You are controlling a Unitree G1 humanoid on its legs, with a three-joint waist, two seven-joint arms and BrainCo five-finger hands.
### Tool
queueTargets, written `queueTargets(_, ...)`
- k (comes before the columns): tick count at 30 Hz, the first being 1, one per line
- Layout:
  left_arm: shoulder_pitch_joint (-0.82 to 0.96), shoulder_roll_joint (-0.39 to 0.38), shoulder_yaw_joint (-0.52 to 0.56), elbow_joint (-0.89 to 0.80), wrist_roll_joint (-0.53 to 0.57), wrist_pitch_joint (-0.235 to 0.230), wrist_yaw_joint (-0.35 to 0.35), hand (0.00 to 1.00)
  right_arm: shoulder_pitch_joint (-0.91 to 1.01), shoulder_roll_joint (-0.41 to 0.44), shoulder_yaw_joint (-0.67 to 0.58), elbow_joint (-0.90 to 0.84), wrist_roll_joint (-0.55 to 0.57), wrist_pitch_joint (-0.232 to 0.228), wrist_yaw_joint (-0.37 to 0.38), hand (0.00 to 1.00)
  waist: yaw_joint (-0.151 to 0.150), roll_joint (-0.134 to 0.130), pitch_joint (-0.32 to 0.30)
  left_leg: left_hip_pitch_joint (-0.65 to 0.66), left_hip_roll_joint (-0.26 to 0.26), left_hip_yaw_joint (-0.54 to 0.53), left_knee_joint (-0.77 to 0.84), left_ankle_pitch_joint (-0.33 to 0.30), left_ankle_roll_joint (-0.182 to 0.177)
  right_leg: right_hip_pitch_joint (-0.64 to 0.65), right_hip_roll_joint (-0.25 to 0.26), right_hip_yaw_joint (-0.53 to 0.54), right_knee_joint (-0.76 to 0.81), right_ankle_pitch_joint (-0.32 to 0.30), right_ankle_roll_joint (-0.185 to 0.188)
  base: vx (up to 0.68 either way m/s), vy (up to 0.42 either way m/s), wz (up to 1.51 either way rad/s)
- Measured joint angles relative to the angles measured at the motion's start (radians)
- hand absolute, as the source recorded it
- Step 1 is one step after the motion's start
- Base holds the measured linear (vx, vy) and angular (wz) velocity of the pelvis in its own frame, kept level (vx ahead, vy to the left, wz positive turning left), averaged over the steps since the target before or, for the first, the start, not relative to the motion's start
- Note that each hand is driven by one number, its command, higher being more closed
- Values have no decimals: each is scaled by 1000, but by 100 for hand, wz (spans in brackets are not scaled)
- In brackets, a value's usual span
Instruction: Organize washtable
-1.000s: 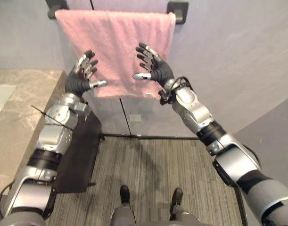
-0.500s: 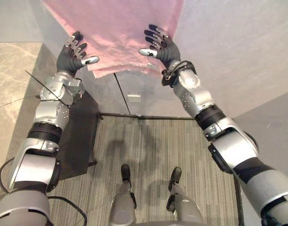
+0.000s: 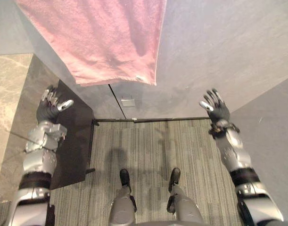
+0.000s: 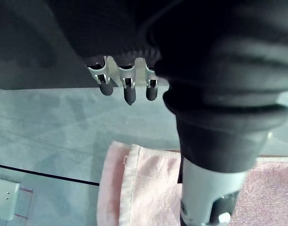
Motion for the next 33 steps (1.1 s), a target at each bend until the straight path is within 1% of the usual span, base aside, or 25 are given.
queueTargets(2, 102, -116, 7, -53, 26, 0, 10, 0, 107, 59, -93, -24, 1, -4, -1, 0, -1, 10, -43, 2, 0, 0, -2, -5, 0, 1, -3, -1, 0, -3, 3, 0, 0, 0)
queueTargets(3, 124, -147, 7, -63, 38, 0, 14, 0, 130, 75, -116, -31, 1, -9, -2, 0, -1, 14, -53, 2, -1, 0, -2, -6, 0, 3, -4, -1, 0, -4, 4, 12, 4, 4)
queueTargets(5, 189, -259, 6, -76, 59, 0, 16, 0, 191, 128, -188, -36, 2, -34, -4, 0, -4, 35, -74, 17, -3, -6, -3, -7, 1, 19, -7, -5, 0, -9, 9, 10, 1, 5)
queueTargets(6, 200, -283, 5, -76, 63, 1, 17, 0, 203, 138, -201, -35, 2, -38, -5, 0, -4, 40, -78, 21, -3, -7, -3, -7, 1, 24, -7, -6, 0, -10, 9, -1, -1, 8)
queueTargets(8, 241, -356, -18, -82, 81, 1, 16, 0, 247, 178, -238, -35, 2, -39, -12, 0, -8, 56, -96, 31, -4, -13, -3, -7, 1, 38, -9, -8, 0, -13, 11, -5, -4, 6)
queueTargets(10, 267, -393, -41, -84, 84, 2, 16, 0, 273, 203, -240, -34, 3, -40, -22, 0, -15, 61, -107, 37, -4, -15, -3, -7, 1, 45, -9, -8, 0, -13, 11, 0, -1, 3)
queueTargets(12, 306, -445, -87, -76, 82, 6, 15, 0, 314, 249, -231, -31, 12, -40, -28, 0, -31, 66, -113, 53, -8, -22, -3, -8, 2, 69, -11, -27, 0, -21, 19, -12, 1, 14)
queueTargets(13, 310, -453, -95, -68, 80, 8, 15, 0, 325, 254, -230, -29, 9, -40, -28, 0, -30, 66, -119, 54, -8, -22, -3, -9, 3, 71, -11, -28, 0, -21, 20, -19, 2, 12)
queueTargets(14, 324, -472, -111, -43, 75, 12, 16, 0, 348, 266, -227, -14, -11, -39, -29, 0, -30, 64, -136, 54, -10, -22, -3, -9, 4, 74, -11, -31, 0, -22, 21, 3, 1, 7)
queueTargets(15, 337, -491, -140, -3, 74, 14, 17, 0, 365, 271, -214, 28, -32, -38, -32, 0, -30, 59, -140, 73, -14, -22, -3, -11, 6, 94, -13, -32, 0, -26, 27, 3, 3, 7)
queueTargets(18, 368, -517, -189, 62, 71, 19, 17, 0, 399, 291, -186, 67, -63, -35, -34, 0, -31, 52, -151, 101, -21, -20, -3, -17, 14, 122, -19, -31, 0, -31, 34, 1, 6, -1)
queueTargets(20, 393, -531, -220, 102, 40, 30, 17, 0, 409, 315, -171, 80, -69, -35, -44, 0, -31, 42, -162, 109, -24, -6, -3, -18, 17, 123, -23, -21, 0, -33, 35, 1, 19, -15)
queueTargets(22, 409, -536, -248, 136, 15, 42, 19, 0, 401, 327, -122, 85, -67, -35, -51, 0, -29, 31, -160, 121, -26, 22, -3, -19, 19, 116, -26, 4, 11, -35, 38, -23, 21, -31)
queueTargets(23, 413, -535, -257, 137, 12, 43, 20, 0, 396, 327, -109, 85, -67, -36, -52, 0, -30, 28, -158, 122, -25, 25, -4, -20, 19, 99, -32, 12, 36, -43, 49, -55, 9, -29)
queueTargets(24, 409, -529, -276, 137, 2, 47, 21, 0, 385, 330, -96, 85, -66, -36, -55, 0, -31, 27, -157, 120, -18, 22, -4, -22, 20, 59, -36, 33, 103, -77, 69, -65, -2, -16)
queueTargets(25, 407, -525, -284, 137, -4, 47, 23, 0, 382, 330, -94, 85, -65, -36, -57, 0, -29, 36, -157, 116, -10, 16, -4, -23, 22, 49, -34, 39, 137, -94, 69, -114, -30, 1)
queueTargets(26, 406, -521, -287, 131, -6, 47, 33, 0, 371, 330, -76, 87, -58, -37, -70, 0, -38, 41, -153, 108, 2, 3, -4, -23, 22, -23, -33, 81, 368, -171, 20, -84, -46, 30)
queueTargets(27, 403, -511, -285, 126, -6, 47, 38, 0, 371, 331, -66, 87, -53, -38, -72, 0, -49, 34, -151, 112, -1, -17, -3, -23, 22, -47, -42, 92, 497, -243, 14, -61, -123, 74)
queueTargets(28, 404, -482, -279, 113, -5, 46, 39, 0, 377, 334, -39, 94, -46, -39, -72, 0, -69, 8, -149, 118, -27, -60, -3, -21, 19, -54, -64, 113, 619, -329, 41, 9, -185, 92)
queueTargets(29, 401, -452, -276, 101, -4, 46, 39, 0, 385, 332, -17, 97, -47, -38, -68, 0, -81, -37, -165, 120, -52, -96, -4, -11, 4, -29, -71, 132, 596, -386, 71, 19, -233, 100)
queueTargets(30, 393, -460, -267, 102, -4, 46, 41, 0, 385, 310, 10, 102, -50, -38, -65, 0, -60, 11, -170, 98, -5, -151, -1, -16, -5, 43, -25, 100, 495, -394, 89, -6, -209, 57)
queueTargets(31, 395, -474, -265, 92, -4, 45, 40, 0, 382, 298, 12, 100, -51, -38, -64, 0, -56, 22, -168, 89, 15, -163, 0, -16, -6, 37, -8, 109, 519, -409, 84, -22, -154, 60)
queueTargets(32, 400, -469, -253, 62, -5, 34, 39, 0, 385, 291, 38, 100, -61, -38, -56, 0, -56, -2, -165, 79, -6, -185, 11, -15, -8, 13, -15, 159, 652, -455, 88, -20, -174, 59)
queueTargets(33, 398, -459, -243, 51, -4, 32, 40, 0, 395, 291, 60, 105, -68, -36, -49, 0, -56, -29, -170, 74, -29, -203, 11, -11, -14, 33, -29, 176, 624, -515, 64, -13, -182, 85)
